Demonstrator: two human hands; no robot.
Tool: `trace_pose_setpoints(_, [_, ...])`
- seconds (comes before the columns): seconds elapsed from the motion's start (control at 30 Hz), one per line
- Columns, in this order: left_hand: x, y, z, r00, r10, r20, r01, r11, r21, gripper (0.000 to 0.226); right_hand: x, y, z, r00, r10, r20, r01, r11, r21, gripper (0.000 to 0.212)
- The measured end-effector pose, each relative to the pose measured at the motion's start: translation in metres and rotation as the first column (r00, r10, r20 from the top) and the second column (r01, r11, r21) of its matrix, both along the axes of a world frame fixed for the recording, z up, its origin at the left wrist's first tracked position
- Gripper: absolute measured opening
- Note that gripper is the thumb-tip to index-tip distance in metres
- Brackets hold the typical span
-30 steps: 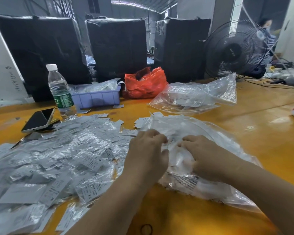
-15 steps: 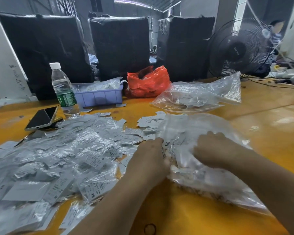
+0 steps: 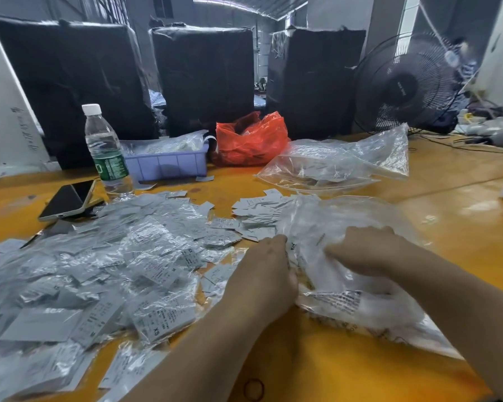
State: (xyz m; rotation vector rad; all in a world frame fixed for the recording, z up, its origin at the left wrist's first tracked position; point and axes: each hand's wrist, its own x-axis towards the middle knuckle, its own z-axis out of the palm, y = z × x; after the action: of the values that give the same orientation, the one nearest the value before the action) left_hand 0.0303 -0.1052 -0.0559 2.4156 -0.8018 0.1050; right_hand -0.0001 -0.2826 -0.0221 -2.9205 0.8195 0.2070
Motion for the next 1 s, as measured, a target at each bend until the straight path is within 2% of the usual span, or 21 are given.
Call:
trace_pose_setpoints(0.13, [-0.002,-0.002,0.001,1.000,-0.005,-0.016,0.005,1.000,-0.020,0.040,-0.004,0.016,-0.001,0.983,0.160,0.092,-0.172,0.975,0.142,0.025])
trace_pose_setpoints(0.2, [-0.003,-0.002,0.001,1.000,-0.009,-0.025,0.008,1.000,-0.023,0.039,-0.008,0.016,0.006,0.966,0.233,0.111,-0.250,0.950,0.185,0.028])
trace_pose_setpoints(0.3, [0.000,0.000,0.002,0.997,-0.009,-0.076,0.007,0.999,-0.037,0.038,-0.012,0.005,0.010,0.965,0.214,0.154,-0.238,0.958,0.161,0.033])
trace_pose_setpoints(0.37, [0.001,0.000,0.003,0.993,-0.019,-0.120,0.012,0.998,-0.056,0.040,-0.019,0.004,0.004,0.970,0.222,0.099,-0.234,0.963,0.136,0.046])
trace_pose_setpoints(0.43, [0.001,0.000,0.003,0.991,-0.021,-0.132,0.011,0.997,-0.071,0.040,-0.023,0.011,-0.015,0.951,0.308,0.027,-0.309,0.950,0.049,0.061])
trace_pose_setpoints(0.5, [0.001,-0.002,0.002,0.994,0.006,-0.111,-0.012,0.999,-0.046,0.045,-0.025,0.020,-0.031,0.926,0.377,0.024,-0.375,0.925,-0.059,0.067])
trace_pose_setpoints(0.6, [0.004,-0.001,-0.001,0.998,0.049,-0.025,-0.047,0.998,0.049,0.055,-0.016,0.022,-0.036,0.930,0.366,0.031,-0.361,0.927,-0.099,0.068])
trace_pose_setpoints(0.77, [0.009,0.003,0.000,0.995,0.088,0.057,-0.089,0.995,0.032,0.058,-0.021,0.015,-0.011,0.900,0.404,0.163,-0.373,0.908,-0.192,0.050])
trace_pose_setpoints(0.9, [0.015,0.010,0.005,0.987,0.131,0.094,-0.131,0.991,-0.004,0.043,-0.032,0.028,-0.009,0.821,0.533,0.204,-0.478,0.838,-0.265,0.033])
trace_pose_setpoints(1.0, [0.023,0.020,0.014,0.979,0.194,0.057,-0.191,0.980,-0.054,0.030,-0.031,0.034,-0.014,0.764,0.586,0.270,-0.514,0.806,-0.295,0.019])
